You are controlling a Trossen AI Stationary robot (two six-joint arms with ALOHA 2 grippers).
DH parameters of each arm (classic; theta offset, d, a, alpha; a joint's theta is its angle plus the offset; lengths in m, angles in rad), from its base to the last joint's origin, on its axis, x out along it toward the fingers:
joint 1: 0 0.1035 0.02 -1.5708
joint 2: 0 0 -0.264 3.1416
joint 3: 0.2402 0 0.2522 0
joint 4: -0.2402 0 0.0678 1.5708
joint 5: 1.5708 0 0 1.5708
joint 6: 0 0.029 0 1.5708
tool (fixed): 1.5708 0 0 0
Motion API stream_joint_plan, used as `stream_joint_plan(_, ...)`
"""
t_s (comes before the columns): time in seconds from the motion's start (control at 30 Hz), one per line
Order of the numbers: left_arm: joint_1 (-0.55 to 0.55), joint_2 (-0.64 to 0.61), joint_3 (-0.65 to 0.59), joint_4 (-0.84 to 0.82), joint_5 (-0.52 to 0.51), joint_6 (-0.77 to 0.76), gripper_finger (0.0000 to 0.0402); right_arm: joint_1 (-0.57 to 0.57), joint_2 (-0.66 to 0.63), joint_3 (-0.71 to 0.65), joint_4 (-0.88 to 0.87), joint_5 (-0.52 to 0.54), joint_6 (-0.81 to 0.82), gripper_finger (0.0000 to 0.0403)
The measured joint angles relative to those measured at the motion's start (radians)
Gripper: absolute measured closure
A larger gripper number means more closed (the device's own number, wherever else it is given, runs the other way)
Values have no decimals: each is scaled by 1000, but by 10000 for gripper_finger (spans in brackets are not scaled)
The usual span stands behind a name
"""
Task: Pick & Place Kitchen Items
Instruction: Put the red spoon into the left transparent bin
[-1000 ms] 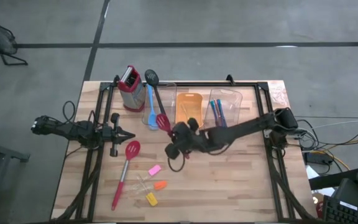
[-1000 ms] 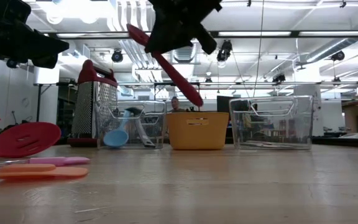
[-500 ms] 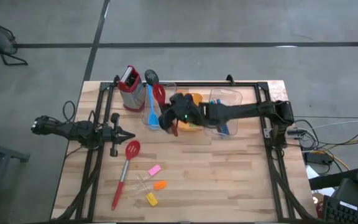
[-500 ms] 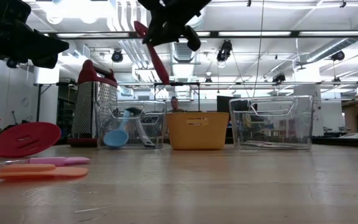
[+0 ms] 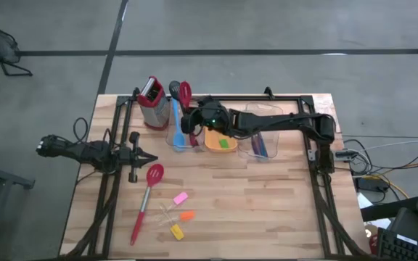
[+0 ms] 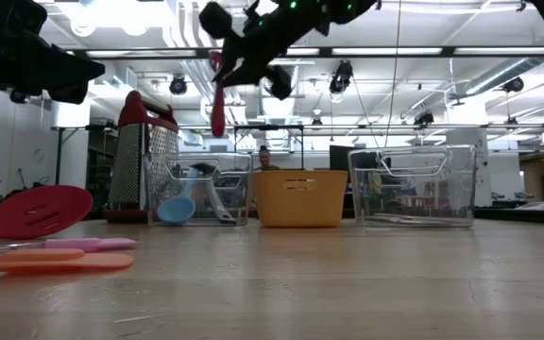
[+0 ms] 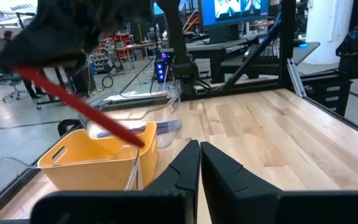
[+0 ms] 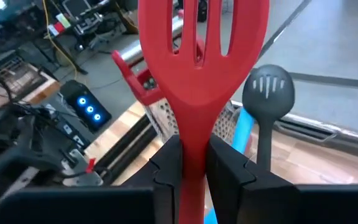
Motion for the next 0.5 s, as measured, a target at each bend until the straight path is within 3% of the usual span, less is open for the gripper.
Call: stream_joint_plan(0.5,0,2,0,-1,0,0,383,-56,80,-1,-8,-3,28,352)
